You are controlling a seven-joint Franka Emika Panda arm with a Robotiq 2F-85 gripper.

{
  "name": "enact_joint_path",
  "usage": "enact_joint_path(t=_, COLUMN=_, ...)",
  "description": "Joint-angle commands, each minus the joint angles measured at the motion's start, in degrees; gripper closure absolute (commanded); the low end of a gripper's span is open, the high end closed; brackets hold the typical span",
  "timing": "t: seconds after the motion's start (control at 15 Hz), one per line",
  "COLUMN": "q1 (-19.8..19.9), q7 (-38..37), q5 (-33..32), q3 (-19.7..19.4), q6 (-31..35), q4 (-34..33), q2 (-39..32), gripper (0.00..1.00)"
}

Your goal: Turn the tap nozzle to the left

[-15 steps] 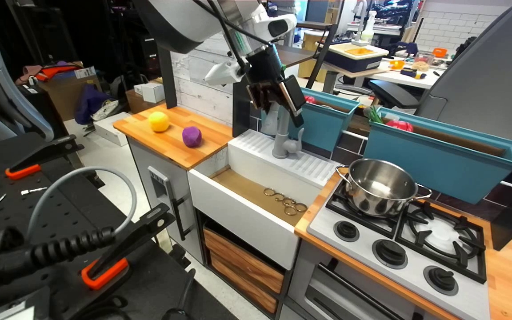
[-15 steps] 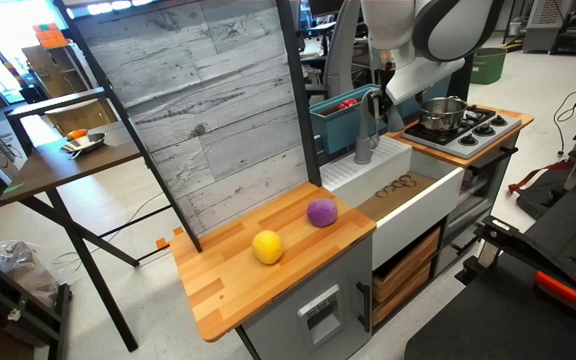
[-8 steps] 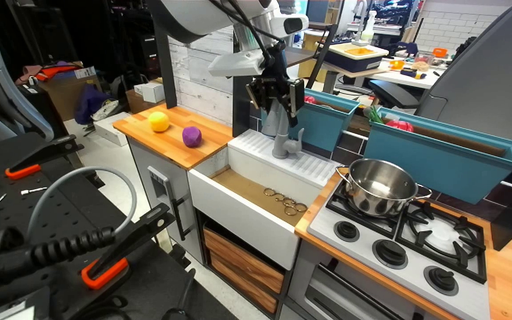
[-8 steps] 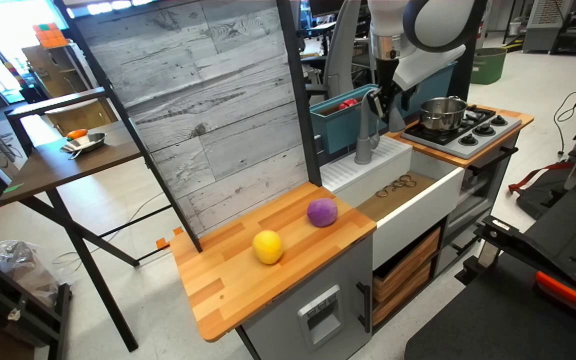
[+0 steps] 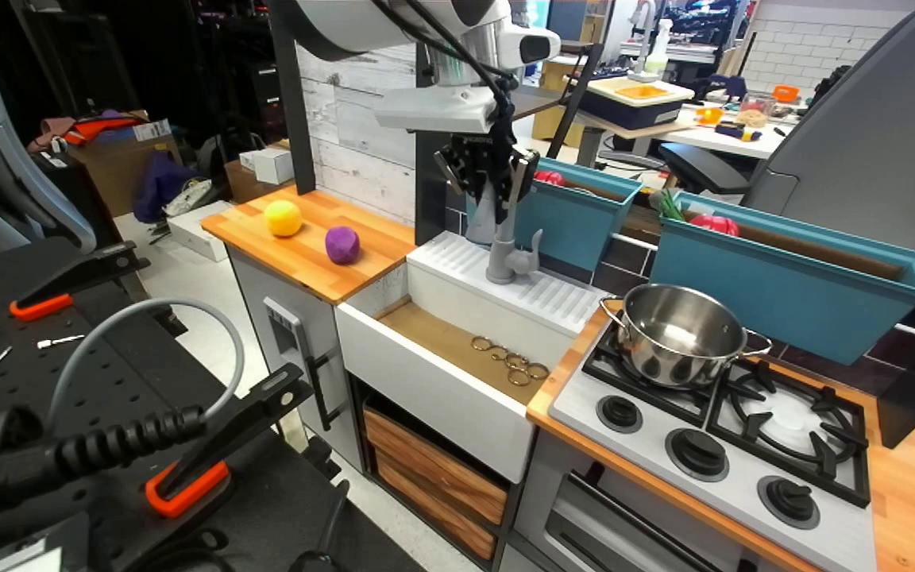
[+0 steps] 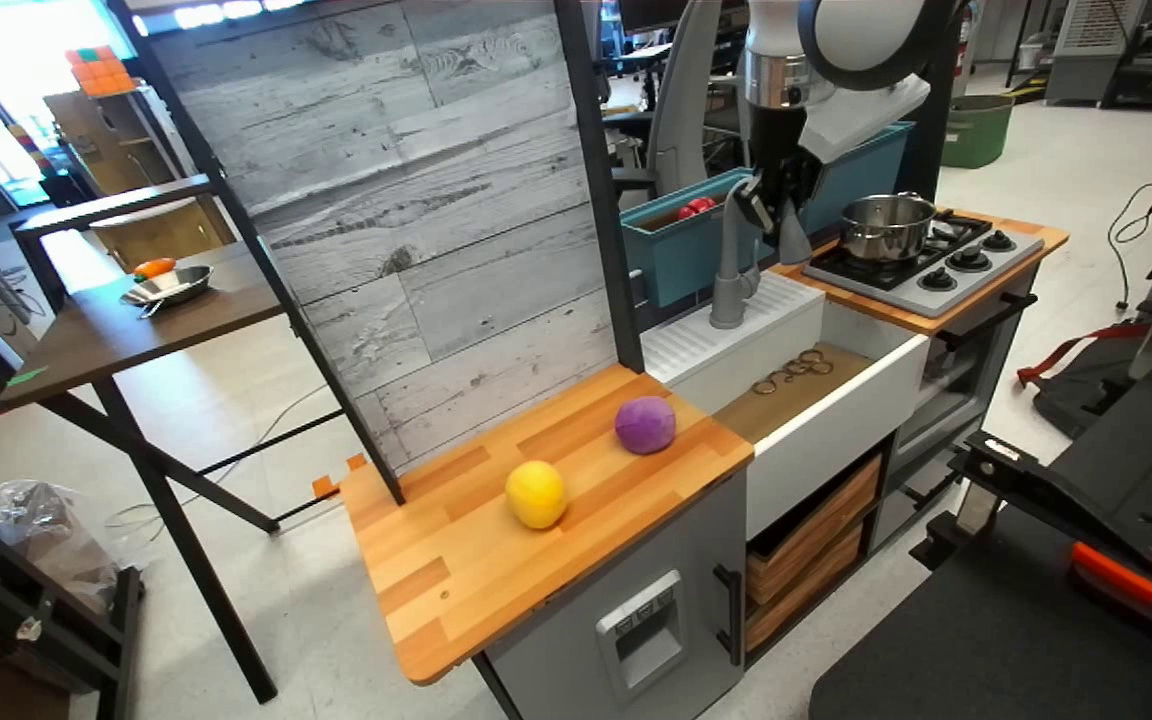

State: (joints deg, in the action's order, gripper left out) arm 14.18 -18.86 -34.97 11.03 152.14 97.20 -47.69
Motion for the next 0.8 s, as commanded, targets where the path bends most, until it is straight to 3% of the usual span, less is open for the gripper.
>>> enact_joint_path(t=0.0, q1=-4.3, q7=8.8, q5=10.3, q3=-6.5, q6=-4.4, q4=9.0, q2=7.4, gripper=0.94)
enact_joint_path(t=0.13, q1=-10.4, q7=2.2, q5=12.3, q3=-12.0, q6=-3.2, q4=11.3, q2=8.9, gripper=0.94)
enact_joint_path(t=0.2, q1=-9.2, q7=-3.8, q5=7.1, q3=-9.8, q6=-3.7, q4=11.8, q2=8.6, gripper=0.94)
enact_joint_path(t=0.47, q1=-16.6, q7=-18.6, q5=6.9, q3=-14.1, q6=0.7, q4=14.3, q2=7.9, gripper=0.94)
enact_joint_path(t=0.53, q1=-17.9, q7=-21.7, q5=7.6, q3=-14.6, q6=2.3, q4=14.9, q2=7.9, gripper=0.94)
enact_joint_path(t=0.6, q1=-22.9, q7=-21.4, q5=13.7, q3=-19.2, q6=5.3, q4=15.3, q2=7.4, gripper=0.94)
enact_joint_path(t=0.73, q1=-26.8, q7=-24.9, q5=17.3, q3=-21.6, q6=7.4, q4=15.3, q2=6.4, gripper=0.94)
